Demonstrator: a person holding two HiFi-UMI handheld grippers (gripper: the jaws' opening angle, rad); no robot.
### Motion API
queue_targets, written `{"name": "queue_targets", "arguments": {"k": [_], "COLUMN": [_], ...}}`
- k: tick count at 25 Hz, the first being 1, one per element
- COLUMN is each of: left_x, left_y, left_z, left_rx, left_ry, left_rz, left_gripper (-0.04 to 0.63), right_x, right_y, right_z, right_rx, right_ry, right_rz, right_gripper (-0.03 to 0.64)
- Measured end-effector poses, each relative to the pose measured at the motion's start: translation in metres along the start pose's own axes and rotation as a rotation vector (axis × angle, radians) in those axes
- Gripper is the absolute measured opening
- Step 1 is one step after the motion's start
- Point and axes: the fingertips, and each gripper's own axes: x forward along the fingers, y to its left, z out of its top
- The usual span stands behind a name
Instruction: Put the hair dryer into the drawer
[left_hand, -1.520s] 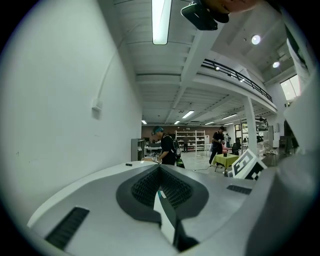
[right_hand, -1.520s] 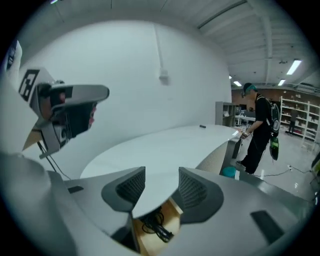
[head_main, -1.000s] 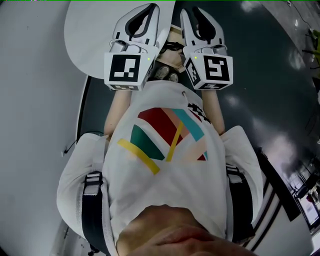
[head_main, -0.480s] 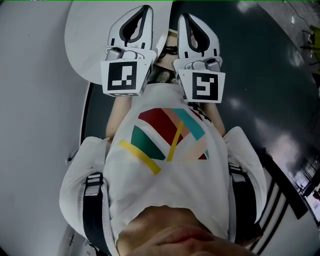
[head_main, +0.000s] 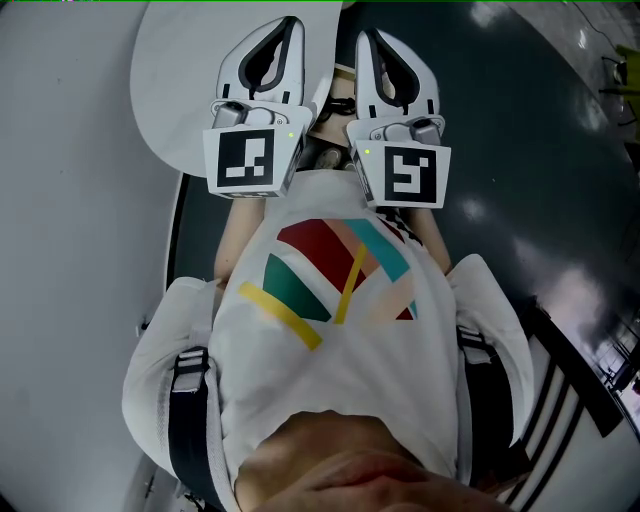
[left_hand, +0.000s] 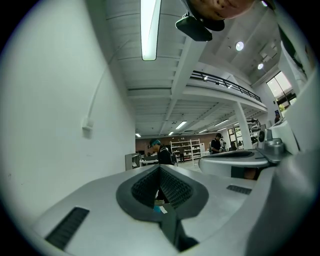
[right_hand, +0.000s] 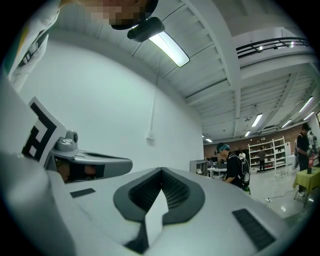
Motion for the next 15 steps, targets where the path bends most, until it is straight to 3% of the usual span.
{"name": "queue_targets", "arguments": {"k": [15], "left_x": [-0.001], "left_y": [0.0028], "left_z": [0.0011], "left_rx": [0.003], "left_ry": [-0.001], "left_rz": [0.006], "left_gripper": [0.014], "right_x": [-0.0022], "right_y": [-0.0001], "right_z": [0.0034], "right_rx": [-0.004], "right_ry": [0.01], "right_rz": [0.015], "right_gripper": [0.011]}}
